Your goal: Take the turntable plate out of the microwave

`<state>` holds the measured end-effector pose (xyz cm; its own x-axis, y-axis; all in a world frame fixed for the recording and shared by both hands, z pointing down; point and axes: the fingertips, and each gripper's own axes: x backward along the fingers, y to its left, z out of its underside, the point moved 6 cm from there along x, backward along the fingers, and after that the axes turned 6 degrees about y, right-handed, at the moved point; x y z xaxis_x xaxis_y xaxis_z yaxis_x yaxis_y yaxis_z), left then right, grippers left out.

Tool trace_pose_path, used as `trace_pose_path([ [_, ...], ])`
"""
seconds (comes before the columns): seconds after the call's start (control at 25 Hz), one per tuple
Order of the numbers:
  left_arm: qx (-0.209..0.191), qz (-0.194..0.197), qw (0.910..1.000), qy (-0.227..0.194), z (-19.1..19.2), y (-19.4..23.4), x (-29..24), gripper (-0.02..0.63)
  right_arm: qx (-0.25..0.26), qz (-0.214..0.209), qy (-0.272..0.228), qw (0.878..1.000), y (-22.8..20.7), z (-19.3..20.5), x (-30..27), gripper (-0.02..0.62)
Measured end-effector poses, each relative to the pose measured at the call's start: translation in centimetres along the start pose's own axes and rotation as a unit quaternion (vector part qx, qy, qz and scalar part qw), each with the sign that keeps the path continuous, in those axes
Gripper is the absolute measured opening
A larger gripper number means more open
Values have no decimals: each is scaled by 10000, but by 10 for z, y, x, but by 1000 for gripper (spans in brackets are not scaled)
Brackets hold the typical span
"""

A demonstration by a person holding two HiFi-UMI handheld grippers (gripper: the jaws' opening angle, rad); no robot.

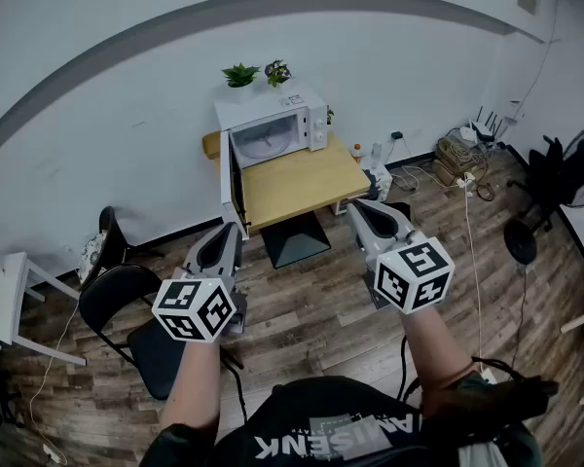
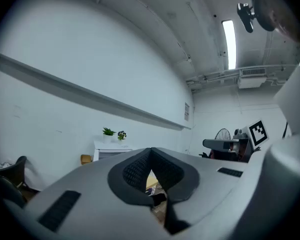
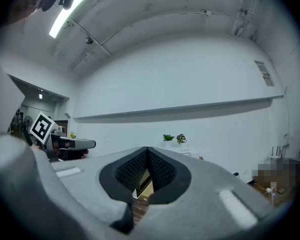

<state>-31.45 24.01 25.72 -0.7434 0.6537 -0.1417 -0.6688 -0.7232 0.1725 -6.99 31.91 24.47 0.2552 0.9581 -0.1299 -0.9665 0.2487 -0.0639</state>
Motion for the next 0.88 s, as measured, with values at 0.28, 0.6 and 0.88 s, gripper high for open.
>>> trace_pose_path([
  [0.28, -117, -72, 9999, 45, 2, -7, -3, 0, -52, 18, 31, 10000, -4, 3, 1, 2],
  [0.6, -87, -304, 9995, 36, 9, -18, -5, 0, 118, -72, 21, 9999, -11, 6, 8, 2],
  [0.88, -48, -328, 9994, -45, 15, -34, -15, 0, -129, -155, 52, 9998, -30, 13, 15, 2],
])
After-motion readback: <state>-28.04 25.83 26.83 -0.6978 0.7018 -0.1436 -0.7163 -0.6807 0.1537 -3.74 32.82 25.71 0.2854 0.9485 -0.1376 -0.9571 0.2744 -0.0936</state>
